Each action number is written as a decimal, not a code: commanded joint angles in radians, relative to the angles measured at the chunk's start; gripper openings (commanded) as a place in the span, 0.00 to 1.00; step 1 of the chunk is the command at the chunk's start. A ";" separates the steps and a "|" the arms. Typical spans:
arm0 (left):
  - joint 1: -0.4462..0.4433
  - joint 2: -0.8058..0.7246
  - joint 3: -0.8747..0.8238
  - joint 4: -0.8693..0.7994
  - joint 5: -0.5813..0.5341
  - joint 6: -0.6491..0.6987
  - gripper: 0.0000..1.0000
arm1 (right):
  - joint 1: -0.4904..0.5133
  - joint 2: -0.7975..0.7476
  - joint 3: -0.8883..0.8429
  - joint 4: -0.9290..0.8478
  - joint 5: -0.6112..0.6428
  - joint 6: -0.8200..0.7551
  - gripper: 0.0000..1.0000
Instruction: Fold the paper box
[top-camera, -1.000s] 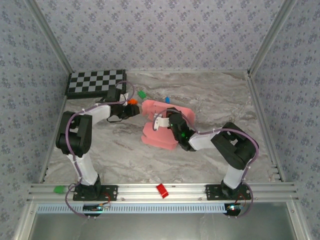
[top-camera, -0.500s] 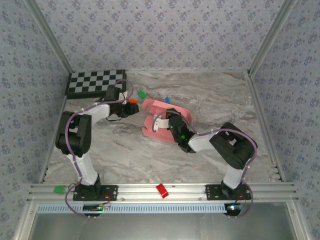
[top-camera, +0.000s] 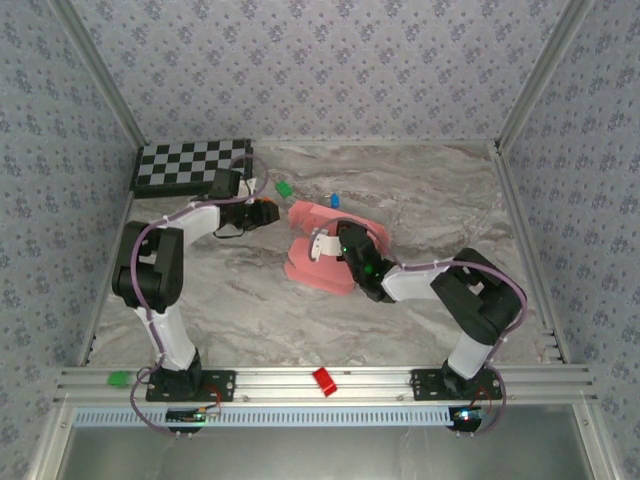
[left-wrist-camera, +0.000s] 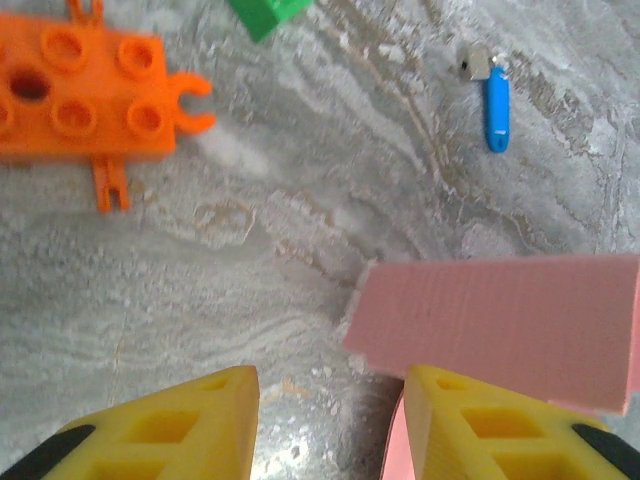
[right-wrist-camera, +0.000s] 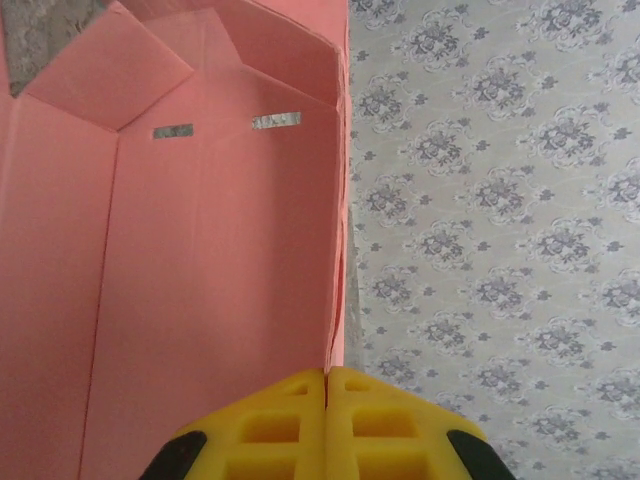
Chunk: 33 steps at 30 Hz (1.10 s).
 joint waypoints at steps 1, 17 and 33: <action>0.008 0.021 0.052 0.003 -0.036 0.095 0.43 | -0.010 -0.037 0.034 -0.125 -0.054 0.074 0.00; -0.025 0.131 0.169 -0.048 0.060 0.236 0.42 | -0.011 -0.031 0.027 -0.122 -0.047 0.079 0.00; -0.080 0.152 0.195 -0.096 0.150 0.337 0.41 | -0.016 -0.021 0.031 -0.124 -0.053 0.078 0.00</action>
